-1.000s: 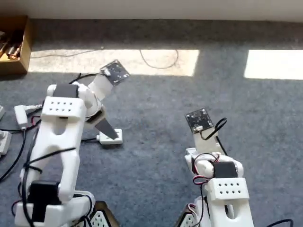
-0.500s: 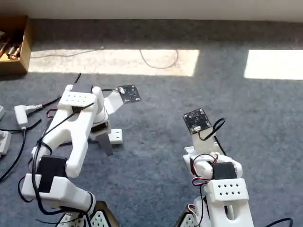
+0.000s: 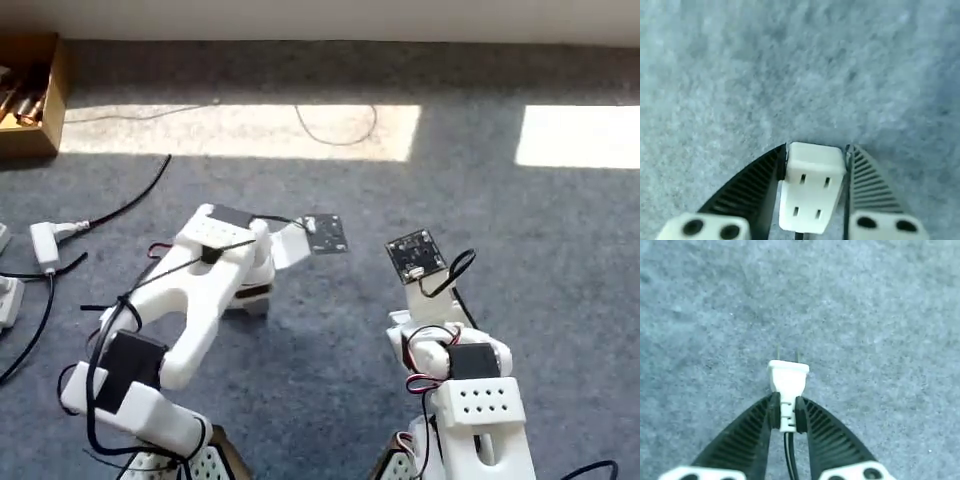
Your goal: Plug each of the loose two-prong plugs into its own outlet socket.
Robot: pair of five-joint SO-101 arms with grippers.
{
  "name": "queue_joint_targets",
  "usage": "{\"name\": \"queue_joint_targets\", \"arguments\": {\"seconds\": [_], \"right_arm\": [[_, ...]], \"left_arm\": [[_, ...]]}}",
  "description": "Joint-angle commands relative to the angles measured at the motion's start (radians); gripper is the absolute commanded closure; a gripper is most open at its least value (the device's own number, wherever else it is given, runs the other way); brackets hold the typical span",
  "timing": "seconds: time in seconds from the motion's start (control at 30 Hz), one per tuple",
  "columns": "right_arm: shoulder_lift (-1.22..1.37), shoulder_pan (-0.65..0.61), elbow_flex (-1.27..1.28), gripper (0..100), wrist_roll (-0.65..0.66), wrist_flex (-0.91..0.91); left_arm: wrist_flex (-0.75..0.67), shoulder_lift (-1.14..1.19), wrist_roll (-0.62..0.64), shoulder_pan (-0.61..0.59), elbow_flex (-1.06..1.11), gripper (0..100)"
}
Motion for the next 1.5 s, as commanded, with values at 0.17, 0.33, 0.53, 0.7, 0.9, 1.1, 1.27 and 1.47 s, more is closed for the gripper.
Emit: {"name": "queue_joint_targets", "arguments": {"seconds": [0.17, 0.33, 0.53, 0.7, 0.9, 1.1, 1.27, 1.47], "right_arm": [[-0.016, -0.008, -0.004, 99.1, -0.002, -0.018], [-0.018, -0.008, -0.007, 99.1, -0.002, -0.018], [-0.018, -0.008, -0.002, 99.1, 0.0, -0.018], [-0.015, -0.008, -0.002, 99.1, 0.0, -0.018], [-0.016, -0.01, -0.002, 99.1, 0.0, -0.018], [-0.016, -0.01, -0.002, 99.1, 0.0, -0.019], [-0.016, -0.01, -0.004, 99.1, 0.0, -0.019], [-0.018, -0.008, -0.002, 99.1, 0.0, -0.019]], "left_arm": [[0.249, -0.008, 0.078, 0.073, -0.237, 82], [0.241, -0.008, 0.063, -0.024, -0.251, 74], [0.219, -0.007, 0.135, 0.153, -0.245, 75], [0.215, -0.005, 0.055, -0.008, -0.24, 75], [0.212, -0.005, -0.046, -0.199, -0.222, 75], [0.094, -0.005, -0.051, -0.206, -0.125, 75], [-0.005, -0.005, -0.051, -0.16, -0.019, 75], [-0.057, -0.005, -0.041, -0.05, 0.024, 89]]}}
